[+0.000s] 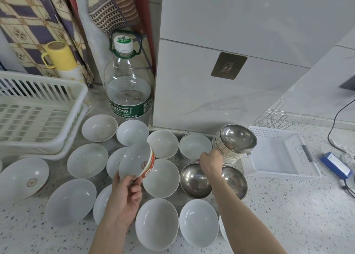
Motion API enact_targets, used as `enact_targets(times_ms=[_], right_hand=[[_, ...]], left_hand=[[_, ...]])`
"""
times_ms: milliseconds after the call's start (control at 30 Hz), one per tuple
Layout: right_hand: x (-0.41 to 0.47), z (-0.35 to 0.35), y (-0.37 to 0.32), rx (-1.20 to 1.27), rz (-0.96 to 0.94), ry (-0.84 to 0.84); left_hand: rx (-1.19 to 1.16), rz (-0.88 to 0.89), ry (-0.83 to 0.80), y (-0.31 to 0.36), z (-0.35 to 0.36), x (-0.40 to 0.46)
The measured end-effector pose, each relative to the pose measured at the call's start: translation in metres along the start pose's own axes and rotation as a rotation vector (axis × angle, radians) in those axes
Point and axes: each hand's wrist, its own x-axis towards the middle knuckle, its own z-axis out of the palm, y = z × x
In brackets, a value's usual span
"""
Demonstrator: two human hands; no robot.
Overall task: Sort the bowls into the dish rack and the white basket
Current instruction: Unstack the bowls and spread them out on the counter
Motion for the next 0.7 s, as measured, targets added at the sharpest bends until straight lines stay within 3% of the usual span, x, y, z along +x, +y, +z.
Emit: enact_targets(times_ms=[200, 367, 700], right_hand=[[-0.033, -0.017, 0.007, 0.065, -0.151, -0.045], [-0.073, -0.039, 0.029, 0.343, -0.202, -0.166], [-0.067, -0.134, 0.119, 0.497, -0.171, -0.250]], left_hand=[[-0.061, 0.042, 0.015, -0.002, 0.000, -0.012], [-0.052, 0.107, 0.026, -0.015, 0.003, -0.026], [0.015, 0.213, 0.021, -0.098, 0.047, -0.062]])
